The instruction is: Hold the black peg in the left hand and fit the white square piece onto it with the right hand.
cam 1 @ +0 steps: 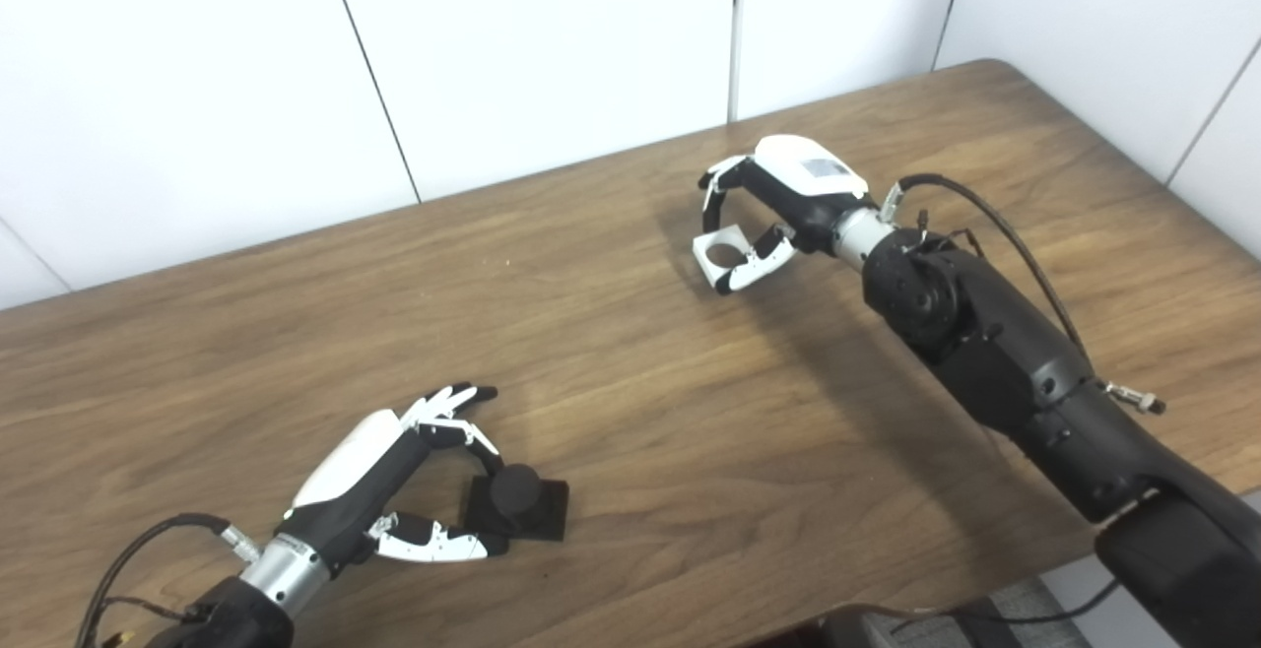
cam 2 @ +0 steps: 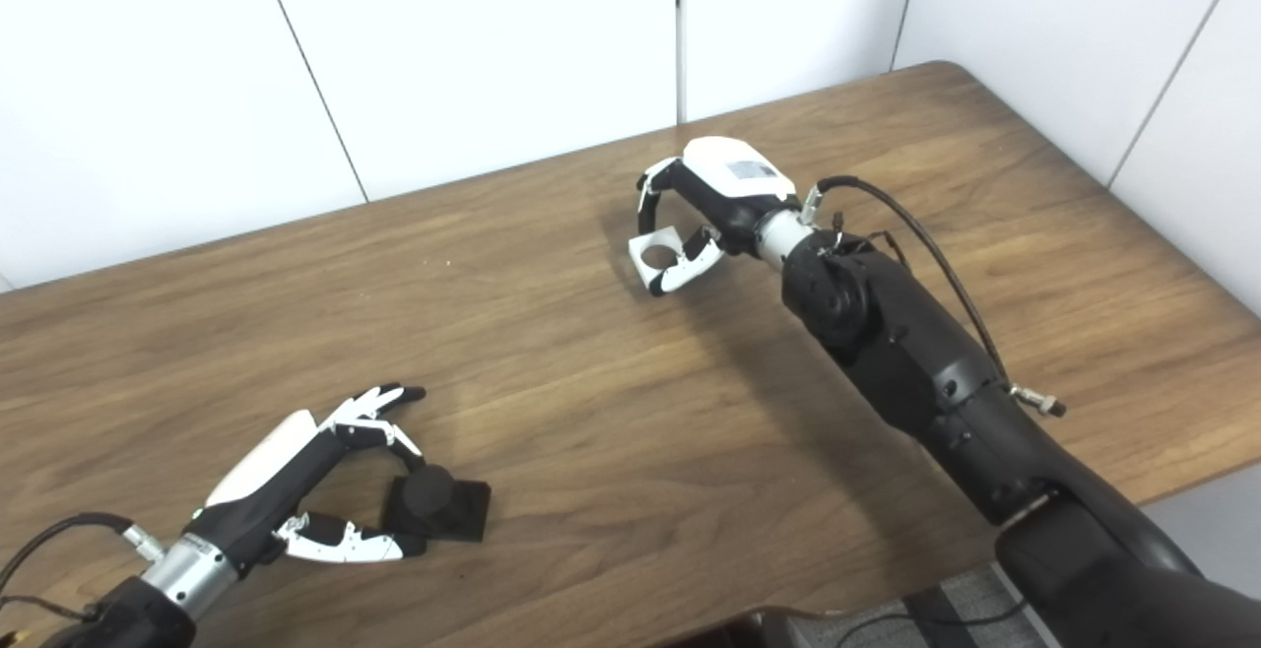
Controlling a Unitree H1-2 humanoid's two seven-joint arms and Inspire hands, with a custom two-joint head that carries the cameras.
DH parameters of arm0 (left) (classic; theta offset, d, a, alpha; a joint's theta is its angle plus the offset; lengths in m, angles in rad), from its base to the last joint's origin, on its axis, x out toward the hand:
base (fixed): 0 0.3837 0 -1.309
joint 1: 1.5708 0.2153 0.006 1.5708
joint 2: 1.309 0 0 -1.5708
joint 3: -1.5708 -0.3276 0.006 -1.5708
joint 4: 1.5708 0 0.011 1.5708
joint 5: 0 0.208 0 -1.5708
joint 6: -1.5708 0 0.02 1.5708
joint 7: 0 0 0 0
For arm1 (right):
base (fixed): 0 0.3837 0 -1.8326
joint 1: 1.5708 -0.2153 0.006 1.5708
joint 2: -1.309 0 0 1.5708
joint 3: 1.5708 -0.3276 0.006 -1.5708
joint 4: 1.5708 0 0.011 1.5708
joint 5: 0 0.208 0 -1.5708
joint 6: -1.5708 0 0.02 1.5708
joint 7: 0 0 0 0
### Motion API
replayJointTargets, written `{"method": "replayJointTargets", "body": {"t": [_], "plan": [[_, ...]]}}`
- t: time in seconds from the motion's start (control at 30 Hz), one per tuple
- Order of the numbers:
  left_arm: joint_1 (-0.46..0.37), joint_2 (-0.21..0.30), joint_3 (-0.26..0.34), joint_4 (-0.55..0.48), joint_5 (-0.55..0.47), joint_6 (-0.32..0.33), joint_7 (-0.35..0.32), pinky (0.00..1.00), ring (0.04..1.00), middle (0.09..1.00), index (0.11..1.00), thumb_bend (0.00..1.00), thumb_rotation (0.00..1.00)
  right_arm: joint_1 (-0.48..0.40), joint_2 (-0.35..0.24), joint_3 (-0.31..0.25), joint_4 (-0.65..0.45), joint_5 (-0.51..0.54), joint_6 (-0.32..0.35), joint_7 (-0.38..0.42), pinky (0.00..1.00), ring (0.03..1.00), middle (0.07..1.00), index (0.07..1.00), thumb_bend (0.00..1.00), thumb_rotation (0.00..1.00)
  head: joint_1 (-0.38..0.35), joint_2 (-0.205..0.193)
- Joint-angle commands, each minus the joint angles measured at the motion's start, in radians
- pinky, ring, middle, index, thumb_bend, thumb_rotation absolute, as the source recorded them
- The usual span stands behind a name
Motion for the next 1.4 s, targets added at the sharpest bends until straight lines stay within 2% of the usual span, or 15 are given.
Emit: {"method": "replayJointTargets", "body": {"t": [0.0, 0.13, 0.4, 0.67, 0.87, 1.03, 1.2, 1.37], "plan": [[-0.014, 0.018, -0.003, 0.026, 0.031, 0.036, -0.020, 1.00, 1.000, 0.958, 0.490, 0.52, 0.07, -0.034, -0.011, -0.010, -0.056, 0.004, -0.048, 0.002, 0.82, 0.848, 0.807, 0.484, 0.52, 0.14, -0.001, 0.000], [-0.017, 0.015, -0.005, 0.022, 0.038, 0.044, -0.020, 1.00, 1.000, 0.958, 0.490, 0.52, 0.07, -0.031, -0.005, -0.009, -0.097, 0.012, -0.063, 0.029, 0.81, 0.848, 0.806, 0.484, 0.52, 0.14, 0.018, 0.007], [-0.026, 0.007, -0.014, 0.013, 0.049, 0.062, -0.022, 1.00, 1.000, 0.958, 0.490, 0.52, 0.07, -0.009, 0.016, -0.002, -0.211, 0.019, -0.051, 0.095, 0.79, 0.848, 0.813, 0.485, 0.52, 0.14, 0.070, 0.020], [-0.030, -0.005, -0.023, 0.000, 0.064, 0.103, -0.031, 1.00, 1.000, 0.965, 0.491, 0.52, 0.08, 0.017, 0.038, -0.006, -0.322, 0.073, -0.039, 0.188, 0.71, 0.830, 0.810, 0.484, 0.52, 0.13, 0.136, 0.037], [-0.035, -0.024, -0.036, 0.000, 0.079, 0.115, -0.025, 1.00, 1.000, 0.964, 0.491, 0.52, 0.08, 0.038, 0.045, -0.013, -0.397, 0.108, -0.030, 0.239, 0.68, 0.821, 0.803, 0.484, 0.52, 0.13, 0.231, 0.054], [-0.043, -0.047, -0.046, 0.010, 0.087, 0.125, -0.018, 1.00, 1.000, 0.966, 0.490, 0.52, 0.08, 0.056, 0.042, -0.021, -0.441, 0.144, -0.048, 0.264, 0.65, 0.811, 0.794, 0.484, 0.52, 0.13, 0.323, 0.065], [-0.048, -0.075, -0.056, 0.014, 0.102, 0.144, -0.011, 1.00, 1.000, 0.967, 0.490, 0.52, 0.08, 0.068, 0.034, -0.011, -0.452, 0.174, -0.095, 0.277, 0.63, 0.807, 0.788, 0.484, 0.52, 0.13, 0.420, 0.074], [-0.050, -0.088, -0.065, 0.015, 0.126, 0.158, -0.006, 1.00, 1.000, 0.967, 0.490, 0.52, 0.08, 0.078, 0.038, -0.003, -0.470, 0.187, -0.101, 0.301, 0.65, 0.814, 0.790, 0.484, 0.52, 0.13, 0.455, 0.079]]}}
